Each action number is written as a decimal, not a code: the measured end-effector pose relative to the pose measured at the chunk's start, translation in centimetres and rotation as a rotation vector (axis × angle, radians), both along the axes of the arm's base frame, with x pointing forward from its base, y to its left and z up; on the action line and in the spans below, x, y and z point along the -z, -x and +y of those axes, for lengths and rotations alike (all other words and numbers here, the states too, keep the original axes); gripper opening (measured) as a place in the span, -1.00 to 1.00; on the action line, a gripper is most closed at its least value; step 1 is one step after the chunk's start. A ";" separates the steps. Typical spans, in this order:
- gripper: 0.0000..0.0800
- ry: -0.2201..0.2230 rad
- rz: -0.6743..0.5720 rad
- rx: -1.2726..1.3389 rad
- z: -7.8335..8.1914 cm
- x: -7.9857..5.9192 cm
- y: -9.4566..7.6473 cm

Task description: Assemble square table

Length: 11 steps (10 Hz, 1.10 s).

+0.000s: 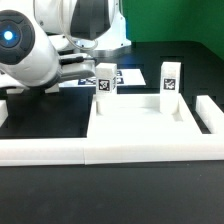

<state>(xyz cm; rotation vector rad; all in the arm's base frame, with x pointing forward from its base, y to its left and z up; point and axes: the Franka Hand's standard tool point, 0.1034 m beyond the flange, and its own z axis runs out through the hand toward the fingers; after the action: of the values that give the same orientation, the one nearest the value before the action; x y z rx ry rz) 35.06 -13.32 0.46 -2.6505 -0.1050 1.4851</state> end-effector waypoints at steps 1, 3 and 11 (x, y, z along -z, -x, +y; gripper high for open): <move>-0.28 -0.002 0.000 -0.002 0.0 0.0 0.0; -0.27 -0.056 0.005 -0.027 -0.2 -2.6 -1.2; -0.27 -0.102 -0.082 -0.089 0.9 -9.8 -5.8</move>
Offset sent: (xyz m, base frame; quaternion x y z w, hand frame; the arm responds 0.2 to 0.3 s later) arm 0.0158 -0.0044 0.0736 -0.0028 -0.0086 -0.0490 0.9988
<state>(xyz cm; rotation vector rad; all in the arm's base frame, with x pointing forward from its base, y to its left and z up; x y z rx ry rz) 40.87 -12.40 10.31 -2.6566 -0.3004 1.3561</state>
